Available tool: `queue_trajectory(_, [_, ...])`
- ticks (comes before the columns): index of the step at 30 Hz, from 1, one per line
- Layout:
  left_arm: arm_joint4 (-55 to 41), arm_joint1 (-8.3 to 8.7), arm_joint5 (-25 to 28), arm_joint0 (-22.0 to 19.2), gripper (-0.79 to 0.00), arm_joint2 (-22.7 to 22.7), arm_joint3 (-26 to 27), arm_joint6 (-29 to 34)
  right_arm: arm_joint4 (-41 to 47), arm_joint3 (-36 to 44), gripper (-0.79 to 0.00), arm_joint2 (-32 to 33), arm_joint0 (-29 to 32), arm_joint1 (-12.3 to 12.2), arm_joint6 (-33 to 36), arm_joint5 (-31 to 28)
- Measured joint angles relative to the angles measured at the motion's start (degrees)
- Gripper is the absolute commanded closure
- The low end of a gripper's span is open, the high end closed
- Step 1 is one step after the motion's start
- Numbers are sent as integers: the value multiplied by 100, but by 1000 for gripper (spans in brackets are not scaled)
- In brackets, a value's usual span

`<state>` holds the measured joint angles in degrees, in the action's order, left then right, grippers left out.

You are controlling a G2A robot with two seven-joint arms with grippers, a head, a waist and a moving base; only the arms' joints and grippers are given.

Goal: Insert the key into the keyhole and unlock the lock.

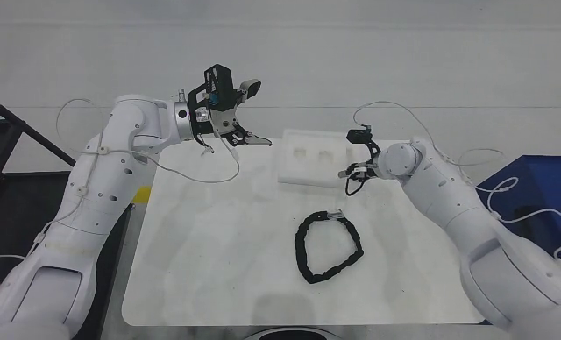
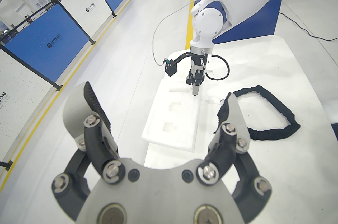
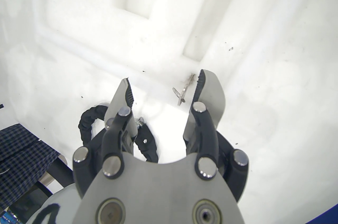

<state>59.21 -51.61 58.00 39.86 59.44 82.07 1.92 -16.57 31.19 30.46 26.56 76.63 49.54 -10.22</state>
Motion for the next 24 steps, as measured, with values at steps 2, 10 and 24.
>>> queue_trajectory(2, [0,0,0,0,-785,0,0,0,-27,-48,-366,5,-12,25,-19,46])
queue_trajectory(10, [0,0,0,0,-785,0,0,0,-227,-155,-314,5,-70,121,1,287])
queue_trajectory(24, [0,0,0,0,-785,0,0,0,-418,-108,-234,105,-73,178,248,391])
